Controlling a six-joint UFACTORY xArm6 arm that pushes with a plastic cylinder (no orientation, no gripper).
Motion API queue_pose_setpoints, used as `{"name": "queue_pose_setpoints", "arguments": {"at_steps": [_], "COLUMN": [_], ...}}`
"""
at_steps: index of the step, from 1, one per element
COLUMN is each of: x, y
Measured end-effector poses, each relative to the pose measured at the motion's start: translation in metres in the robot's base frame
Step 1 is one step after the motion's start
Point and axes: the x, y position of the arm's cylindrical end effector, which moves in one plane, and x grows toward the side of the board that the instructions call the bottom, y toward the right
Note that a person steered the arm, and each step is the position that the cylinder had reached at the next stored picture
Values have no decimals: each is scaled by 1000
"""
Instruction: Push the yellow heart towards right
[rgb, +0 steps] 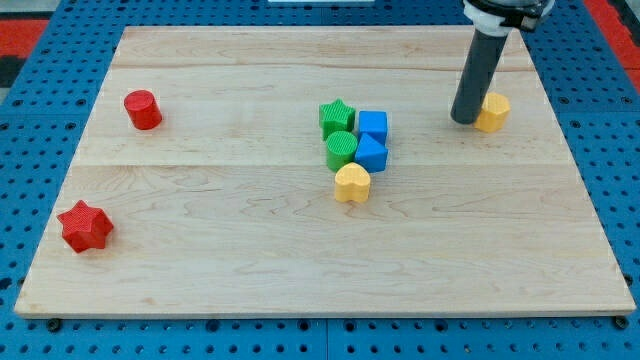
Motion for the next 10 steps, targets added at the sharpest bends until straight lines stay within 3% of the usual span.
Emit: {"name": "queue_pose_setpoints", "arguments": {"at_steps": [2,3,6,10], "x": [104,138,141,93], "y": [9,-22,-191,-196]}}
